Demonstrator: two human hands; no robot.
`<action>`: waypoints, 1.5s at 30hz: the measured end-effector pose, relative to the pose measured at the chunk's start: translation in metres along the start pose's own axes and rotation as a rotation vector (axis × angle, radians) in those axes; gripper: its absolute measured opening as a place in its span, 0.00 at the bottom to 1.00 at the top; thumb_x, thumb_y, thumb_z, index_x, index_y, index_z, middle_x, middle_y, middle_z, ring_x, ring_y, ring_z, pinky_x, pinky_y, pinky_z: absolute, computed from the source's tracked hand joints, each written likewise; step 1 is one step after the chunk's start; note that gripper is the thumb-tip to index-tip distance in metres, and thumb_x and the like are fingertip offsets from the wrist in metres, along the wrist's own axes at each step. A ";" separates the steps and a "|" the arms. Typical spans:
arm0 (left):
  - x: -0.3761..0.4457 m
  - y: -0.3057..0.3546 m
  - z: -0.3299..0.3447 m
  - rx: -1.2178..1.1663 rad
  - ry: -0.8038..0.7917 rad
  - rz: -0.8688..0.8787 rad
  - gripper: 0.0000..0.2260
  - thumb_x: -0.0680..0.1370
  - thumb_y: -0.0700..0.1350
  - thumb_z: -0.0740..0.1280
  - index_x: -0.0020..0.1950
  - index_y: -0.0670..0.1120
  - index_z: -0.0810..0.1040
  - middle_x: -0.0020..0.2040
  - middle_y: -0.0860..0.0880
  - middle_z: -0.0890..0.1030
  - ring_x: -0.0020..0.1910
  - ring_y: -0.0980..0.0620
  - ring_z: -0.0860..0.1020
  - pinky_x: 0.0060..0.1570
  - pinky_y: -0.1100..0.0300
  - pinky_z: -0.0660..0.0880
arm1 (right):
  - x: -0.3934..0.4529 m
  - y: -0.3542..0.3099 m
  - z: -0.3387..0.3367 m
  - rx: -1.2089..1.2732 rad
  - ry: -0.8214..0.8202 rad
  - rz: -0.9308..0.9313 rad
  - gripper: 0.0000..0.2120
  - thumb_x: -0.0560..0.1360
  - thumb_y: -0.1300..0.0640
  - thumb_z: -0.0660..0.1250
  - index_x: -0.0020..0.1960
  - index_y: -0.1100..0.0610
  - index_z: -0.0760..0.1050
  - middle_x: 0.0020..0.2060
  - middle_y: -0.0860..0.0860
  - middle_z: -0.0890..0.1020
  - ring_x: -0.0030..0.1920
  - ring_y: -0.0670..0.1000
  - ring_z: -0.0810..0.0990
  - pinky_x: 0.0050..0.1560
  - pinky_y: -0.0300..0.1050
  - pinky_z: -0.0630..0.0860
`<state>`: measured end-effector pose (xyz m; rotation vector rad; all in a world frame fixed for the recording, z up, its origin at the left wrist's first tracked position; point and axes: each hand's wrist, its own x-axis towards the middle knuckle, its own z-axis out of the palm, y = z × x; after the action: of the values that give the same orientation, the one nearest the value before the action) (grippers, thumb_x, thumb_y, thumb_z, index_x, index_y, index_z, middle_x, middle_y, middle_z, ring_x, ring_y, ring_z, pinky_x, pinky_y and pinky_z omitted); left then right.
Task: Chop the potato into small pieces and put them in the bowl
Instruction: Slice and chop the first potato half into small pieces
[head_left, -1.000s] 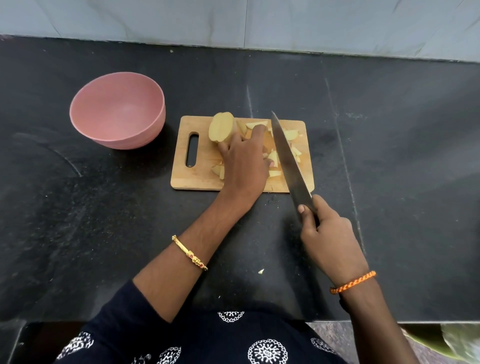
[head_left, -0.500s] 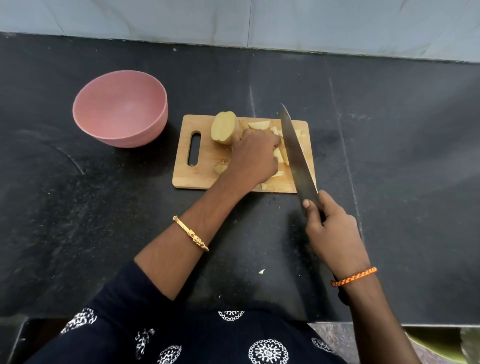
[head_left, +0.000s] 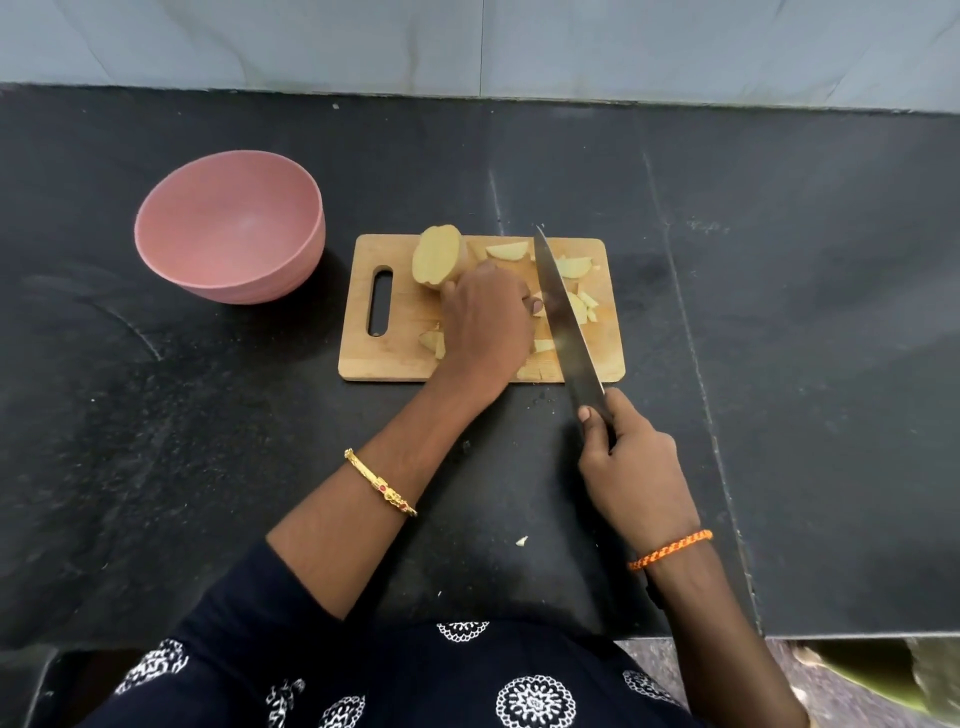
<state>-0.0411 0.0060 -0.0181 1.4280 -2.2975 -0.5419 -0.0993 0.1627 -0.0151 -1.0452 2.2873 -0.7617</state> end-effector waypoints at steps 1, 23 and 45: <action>0.001 -0.001 -0.001 -0.040 -0.014 -0.004 0.08 0.77 0.46 0.67 0.51 0.46 0.84 0.48 0.47 0.81 0.51 0.49 0.75 0.54 0.56 0.69 | 0.001 0.000 0.001 -0.027 -0.001 0.000 0.08 0.80 0.53 0.55 0.43 0.50 0.63 0.30 0.54 0.73 0.35 0.58 0.72 0.34 0.46 0.67; 0.000 -0.007 -0.011 -0.234 0.017 -0.016 0.07 0.73 0.37 0.70 0.50 0.44 0.84 0.47 0.48 0.84 0.49 0.50 0.80 0.56 0.49 0.74 | -0.004 -0.007 -0.056 -0.148 -0.142 0.051 0.08 0.80 0.53 0.56 0.44 0.55 0.68 0.32 0.53 0.75 0.35 0.54 0.74 0.32 0.44 0.66; -0.011 -0.032 0.012 -0.597 0.599 0.086 0.11 0.79 0.32 0.59 0.54 0.37 0.80 0.45 0.44 0.81 0.46 0.58 0.76 0.48 0.72 0.71 | -0.004 -0.010 -0.020 -0.244 -0.088 0.074 0.07 0.80 0.52 0.54 0.55 0.53 0.68 0.39 0.58 0.78 0.40 0.62 0.78 0.44 0.57 0.79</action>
<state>-0.0180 0.0043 -0.0459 1.0107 -1.5398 -0.6046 -0.1045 0.1662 0.0066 -1.0699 2.3696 -0.4061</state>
